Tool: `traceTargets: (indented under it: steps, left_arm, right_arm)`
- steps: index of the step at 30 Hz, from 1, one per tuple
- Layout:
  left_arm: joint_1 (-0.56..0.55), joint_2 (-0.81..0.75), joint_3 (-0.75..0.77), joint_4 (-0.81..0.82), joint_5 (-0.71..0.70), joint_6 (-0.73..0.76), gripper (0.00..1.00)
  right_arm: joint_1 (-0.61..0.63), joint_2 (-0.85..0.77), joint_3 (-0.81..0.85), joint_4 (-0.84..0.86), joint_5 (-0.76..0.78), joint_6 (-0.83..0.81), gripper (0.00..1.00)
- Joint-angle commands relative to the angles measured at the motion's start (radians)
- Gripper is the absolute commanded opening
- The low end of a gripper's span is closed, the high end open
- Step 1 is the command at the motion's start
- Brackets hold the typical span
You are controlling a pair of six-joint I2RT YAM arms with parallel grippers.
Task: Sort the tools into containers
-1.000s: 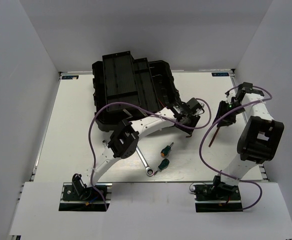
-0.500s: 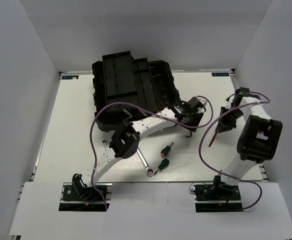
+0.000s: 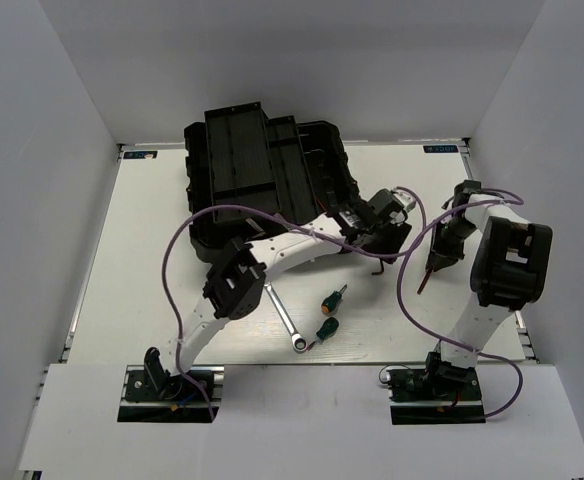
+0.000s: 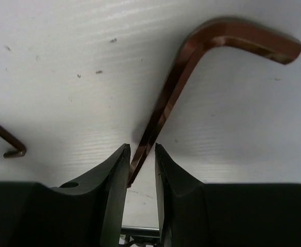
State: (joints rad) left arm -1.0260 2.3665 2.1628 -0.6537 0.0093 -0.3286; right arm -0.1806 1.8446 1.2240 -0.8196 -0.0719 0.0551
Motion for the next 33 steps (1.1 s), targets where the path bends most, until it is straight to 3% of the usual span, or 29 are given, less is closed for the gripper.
traceTargets:
  steps: [1,7,14,18,25,33]
  left_arm:
    - [-0.008,-0.231,-0.009,0.026,-0.083,0.051,0.69]
    - [-0.008,-0.427,-0.154,0.0,-0.226,0.03,0.69]
    - [-0.008,-0.613,-0.421,0.022,-0.307,-0.042,0.69]
    - [-0.008,-0.708,-0.524,0.04,-0.328,-0.07,0.69]
    - [0.001,-0.868,-0.708,0.06,-0.367,-0.141,0.69]
    - [-0.008,-1.001,-0.86,-0.046,-0.353,-0.225,0.66]
  right_arm:
    - [0.018,0.019,-0.001,0.048,0.04,0.023,0.32]
    - [0.035,0.047,-0.037,0.086,0.122,0.061,0.32]
    - [0.038,0.056,-0.063,0.111,0.118,0.081,0.0]
    - [0.03,0.007,-0.009,0.099,0.081,0.029,0.0]
    - [0.046,-0.058,0.234,-0.005,-0.193,-0.081,0.0]
    - [0.136,-0.033,0.518,-0.021,-0.547,-0.032,0.0]
